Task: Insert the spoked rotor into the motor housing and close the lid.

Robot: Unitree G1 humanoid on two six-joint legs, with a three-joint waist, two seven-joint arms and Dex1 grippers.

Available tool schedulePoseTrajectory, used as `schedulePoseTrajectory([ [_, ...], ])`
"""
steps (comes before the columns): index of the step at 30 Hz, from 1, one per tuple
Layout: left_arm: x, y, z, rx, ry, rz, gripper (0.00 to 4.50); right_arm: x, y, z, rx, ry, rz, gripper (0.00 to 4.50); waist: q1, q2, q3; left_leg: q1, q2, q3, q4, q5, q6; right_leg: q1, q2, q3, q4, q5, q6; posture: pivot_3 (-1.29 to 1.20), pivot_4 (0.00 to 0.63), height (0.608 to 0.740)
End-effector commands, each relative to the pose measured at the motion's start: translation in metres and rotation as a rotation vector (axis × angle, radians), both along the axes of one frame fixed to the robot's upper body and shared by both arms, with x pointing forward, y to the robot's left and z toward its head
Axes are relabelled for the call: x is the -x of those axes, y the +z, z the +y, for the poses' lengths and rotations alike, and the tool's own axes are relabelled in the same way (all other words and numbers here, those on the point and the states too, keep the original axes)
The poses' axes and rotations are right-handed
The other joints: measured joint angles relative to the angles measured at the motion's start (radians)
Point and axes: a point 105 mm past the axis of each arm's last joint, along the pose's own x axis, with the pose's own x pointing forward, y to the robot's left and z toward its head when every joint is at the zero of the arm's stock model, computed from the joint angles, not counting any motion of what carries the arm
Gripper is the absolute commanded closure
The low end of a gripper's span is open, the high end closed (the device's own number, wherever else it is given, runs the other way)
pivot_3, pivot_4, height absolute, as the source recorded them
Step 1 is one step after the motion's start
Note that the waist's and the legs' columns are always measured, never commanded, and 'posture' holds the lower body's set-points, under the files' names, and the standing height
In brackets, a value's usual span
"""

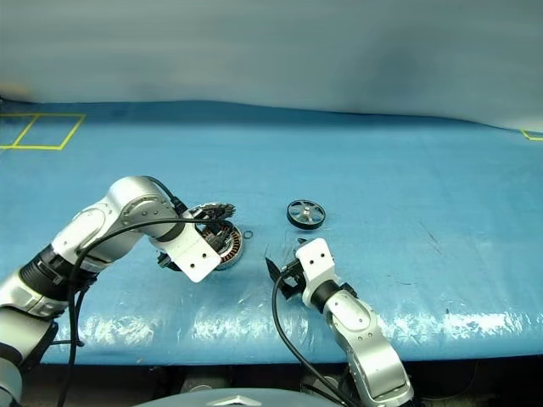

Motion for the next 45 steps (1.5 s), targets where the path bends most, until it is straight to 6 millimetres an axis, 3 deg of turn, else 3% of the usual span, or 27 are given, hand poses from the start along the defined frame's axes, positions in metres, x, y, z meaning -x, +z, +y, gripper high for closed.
schedulePoseTrajectory([
  [1,0.006,0.018,0.001,0.022,-0.012,-0.046,0.05,0.000,0.011,0.005,-0.027,0.025,-0.037,0.00,-0.002,0.000,0.000,0.000,0.000,0.000,0.000,0.000,0.000,0.000,0.000,0.000,0.000,0.000,0.000,0.00,0.150,0.740],
  [5,0.024,0.030,-0.008,0.152,0.012,-0.004,0.05,0.000,0.014,0.005,-0.027,0.040,-0.042,0.00,-0.003,0.000,0.000,0.000,0.000,0.000,0.000,0.000,0.000,0.000,0.000,0.000,0.000,0.000,0.000,0.00,0.150,0.740],
  [8,0.034,0.039,-0.014,0.346,0.135,0.056,0.05,-0.001,0.015,0.006,-0.015,0.058,-0.052,0.00,-0.005,0.000,0.000,0.000,0.000,0.000,0.000,0.000,0.000,0.000,0.000,0.000,0.000,0.000,-0.001,0.00,0.150,0.740],
  [15,0.060,0.026,-0.010,0.944,0.634,0.193,0.05,-0.008,0.013,0.012,0.047,0.123,-0.053,0.00,-0.015,0.000,0.000,0.001,0.001,0.000,-0.001,0.000,0.000,0.000,0.000,-0.001,0.000,-0.001,-0.001,0.00,0.150,0.740],
  [18,0.073,0.022,-0.016,1.239,0.758,0.142,0.05,-0.015,0.004,0.014,0.126,0.138,-0.034,0.00,-0.010,-0.001,0.000,0.001,0.001,0.000,0.000,0.000,0.000,0.000,0.000,0.000,0.000,-0.001,-0.001,0.00,0.150,0.740],
  [23,0.102,-0.008,-0.012,1.364,0.948,0.076,0.05,-0.025,-0.004,0.025,0.191,0.190,-0.012,0.00,0.007,-0.004,0.000,0.004,0.001,0.001,0.000,0.000,0.000,0.002,-0.001,0.000,0.000,0.001,-0.002,0.00,0.150,0.740],
  [25,0.114,-0.025,-0.008,1.402,1.071,0.089,0.05,-0.033,-0.013,0.030,0.246,0.185,0.004,0.00,-0.012,-0.007,-0.003,0.005,0.002,0.004,0.001,0.002,0.001,0.000,-0.002,0.000,-0.001,0.001,-0.003,0.00,0.150,0.740],
  [27,0.118,-0.029,-0.006,1.451,1.087,0.049,0.05,-0.038,-0.016,0.036,0.258,0.191,0.011,0.00,-0.016,-0.009,-0.003,0.006,0.002,0.012,0.001,0.001,0.001,0.003,-0.006,0.004,-0.004,0.003,-0.003,0.00,0.150,0.740],
  [33,0.111,-0.037,0.011,1.637,1.185,-0.050,0.05,-0.056,-0.017,0.048,0.271,0.176,0.007,0.00,-0.008,-0.010,-0.003,0.004,0.002,0.012,0.002,0.001,0.001,-0.005,-0.005,0.004,-0.004,0.003,-0.003,0.00,0.150,0.740],
  [40,0.098,-0.043,0.027,1.677,1.226,-0.139,0.05,-0.070,-0.017,0.058,0.265,0.168,0.002,0.00,-0.014,-0.010,-0.003,0.002,0.002,0.012,-0.002,0.001,0.001,-0.004,-0.004,0.004,-0.004,0.003,-0.003,0.00,0.150,0.740],
  [45,0.091,-0.043,0.028,1.705,1.208,-0.183,0.05,-0.076,-0.018,0.061,0.243,0.169,0.013,0.00,-0.019,-0.010,-0.003,0.002,0.002,0.012,-0.003,0.001,0.001,-0.004,-0.004,0.004,-0.004,0.003,-0.003,0.00,0.150,0.740],
])
